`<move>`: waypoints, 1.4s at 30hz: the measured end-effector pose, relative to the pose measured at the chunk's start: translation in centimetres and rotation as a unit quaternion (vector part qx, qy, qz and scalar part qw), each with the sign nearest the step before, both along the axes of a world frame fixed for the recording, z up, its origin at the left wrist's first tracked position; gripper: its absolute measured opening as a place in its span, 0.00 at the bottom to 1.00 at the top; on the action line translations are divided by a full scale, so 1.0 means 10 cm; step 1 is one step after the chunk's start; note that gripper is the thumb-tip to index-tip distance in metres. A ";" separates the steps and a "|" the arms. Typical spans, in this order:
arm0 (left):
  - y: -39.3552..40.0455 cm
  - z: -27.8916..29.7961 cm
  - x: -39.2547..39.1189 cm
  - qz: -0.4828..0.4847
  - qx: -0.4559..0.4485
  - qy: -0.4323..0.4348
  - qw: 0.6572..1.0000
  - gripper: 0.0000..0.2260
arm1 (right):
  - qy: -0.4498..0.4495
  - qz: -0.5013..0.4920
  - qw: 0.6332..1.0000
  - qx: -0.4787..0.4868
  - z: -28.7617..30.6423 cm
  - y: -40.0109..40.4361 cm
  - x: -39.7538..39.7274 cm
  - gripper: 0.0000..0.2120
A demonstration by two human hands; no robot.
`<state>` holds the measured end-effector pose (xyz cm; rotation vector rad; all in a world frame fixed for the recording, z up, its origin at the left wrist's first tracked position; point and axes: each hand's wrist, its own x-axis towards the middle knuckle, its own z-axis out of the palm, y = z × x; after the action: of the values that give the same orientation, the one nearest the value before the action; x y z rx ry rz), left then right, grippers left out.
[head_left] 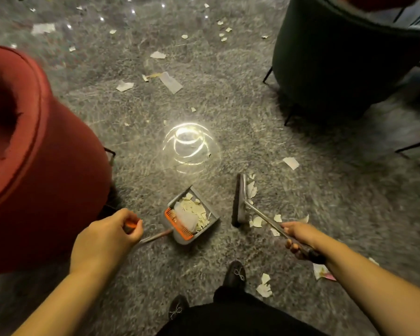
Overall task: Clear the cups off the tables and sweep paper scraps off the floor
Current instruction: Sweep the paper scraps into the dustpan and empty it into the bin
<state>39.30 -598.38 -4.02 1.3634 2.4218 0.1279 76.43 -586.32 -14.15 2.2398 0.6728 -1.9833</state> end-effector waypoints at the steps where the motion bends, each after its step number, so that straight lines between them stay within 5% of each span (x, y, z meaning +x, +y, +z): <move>1: 0.12 0.00 0.08 -0.009 0.003 0.002 1.000 0.04 | 0.001 -0.015 1.000 -0.001 0.01 0.05 0.09 0.19; 9: 1.00 -0.07 0.44 -0.107 0.028 0.026 0.994 0.05 | 0.038 -0.087 0.995 0.019 0.01 0.17 0.60 0.11; 22: 2.45 -0.18 0.69 -0.383 0.023 0.034 0.923 0.04 | -0.018 -0.229 0.964 0.132 0.27 -0.10 0.42 0.17; 33: 3.16 -0.25 1.10 -0.585 0.015 0.012 0.811 0.03 | -0.085 -0.423 0.895 0.112 0.24 -0.78 -0.19 0.18; 42: 3.19 -0.33 1.64 -0.662 -0.007 0.027 0.749 0.04 | -0.117 -0.593 0.793 0.076 0.18 -1.50 -0.55 0.17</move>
<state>55.73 -566.46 -7.35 2.6750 0.9431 -0.2993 70.91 -601.29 -12.30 3.3472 -0.9115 -1.8424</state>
